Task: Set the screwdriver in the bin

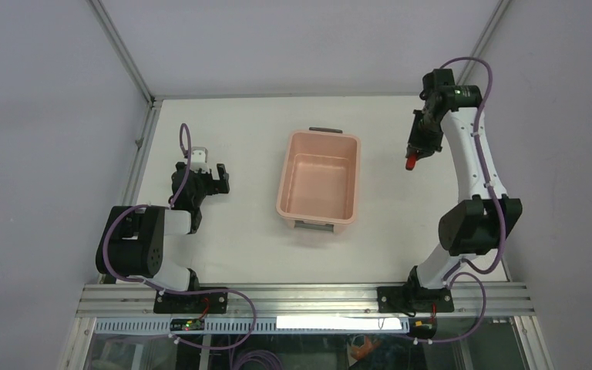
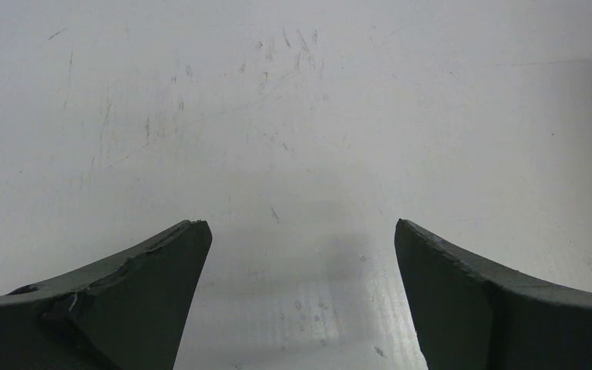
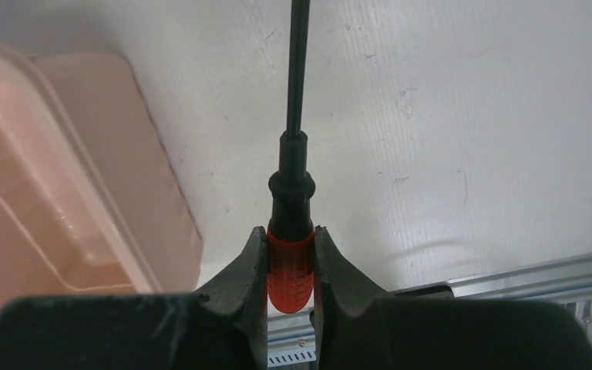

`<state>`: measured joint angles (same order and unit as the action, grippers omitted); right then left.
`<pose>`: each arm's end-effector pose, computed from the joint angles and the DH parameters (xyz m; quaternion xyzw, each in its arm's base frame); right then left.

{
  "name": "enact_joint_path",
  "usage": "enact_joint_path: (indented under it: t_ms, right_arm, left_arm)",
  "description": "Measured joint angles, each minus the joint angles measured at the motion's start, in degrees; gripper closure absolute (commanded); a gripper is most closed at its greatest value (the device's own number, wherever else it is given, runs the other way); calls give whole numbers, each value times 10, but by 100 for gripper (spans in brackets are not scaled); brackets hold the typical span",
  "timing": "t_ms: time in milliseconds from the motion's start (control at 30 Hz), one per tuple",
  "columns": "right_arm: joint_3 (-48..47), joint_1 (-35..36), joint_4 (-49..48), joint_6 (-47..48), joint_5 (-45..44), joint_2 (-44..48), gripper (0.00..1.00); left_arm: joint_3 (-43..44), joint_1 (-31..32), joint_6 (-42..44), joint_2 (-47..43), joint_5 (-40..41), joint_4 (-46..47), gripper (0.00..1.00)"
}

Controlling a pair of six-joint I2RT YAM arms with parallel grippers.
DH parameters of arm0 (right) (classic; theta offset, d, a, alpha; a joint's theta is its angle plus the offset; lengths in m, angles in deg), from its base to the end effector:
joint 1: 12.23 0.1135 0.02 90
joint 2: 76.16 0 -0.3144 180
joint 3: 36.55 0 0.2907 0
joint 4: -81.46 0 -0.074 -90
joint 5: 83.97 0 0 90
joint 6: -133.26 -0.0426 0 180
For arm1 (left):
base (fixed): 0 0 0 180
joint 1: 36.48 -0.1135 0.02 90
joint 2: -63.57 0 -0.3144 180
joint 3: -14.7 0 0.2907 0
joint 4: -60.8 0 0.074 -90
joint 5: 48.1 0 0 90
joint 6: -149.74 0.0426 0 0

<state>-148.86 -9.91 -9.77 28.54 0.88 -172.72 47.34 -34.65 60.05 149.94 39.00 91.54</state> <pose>0.3696 0.0111 0.3934 0.1133 0.9815 -0.0221 0.1524 0.2791 -0.0111 0.1474 0.0295 0.8332 -0.0284 0.5515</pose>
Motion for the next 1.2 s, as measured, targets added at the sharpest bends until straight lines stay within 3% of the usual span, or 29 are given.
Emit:
enact_joint_path:
  t_ms: [233, 300, 500, 733, 1033, 1200]
  right_arm:
    - [-80, 35, 54, -42, 24, 45, 100]
    - [-83, 70, 44, -64, 35, 50, 100]
    - [-118, 276, -31, -120, 54, 1, 100]
    - [-165, 375, -75, -143, 19, -98, 100]
    - [36, 408, -167, -180, -21, -118, 100]
    - [133, 412, -220, -203, -19, -155, 92]
  left_arm:
    - [0, 0, 0, 0, 0, 0, 1]
    - [0, 0, 0, 0, 0, 0, 1]
    - [0, 0, 0, 0, 0, 0, 1]
    - [0, 0, 0, 0, 0, 0, 1]
    - [0, 0, 0, 0, 0, 0, 1]
    - [0, 0, 0, 0, 0, 0, 1]
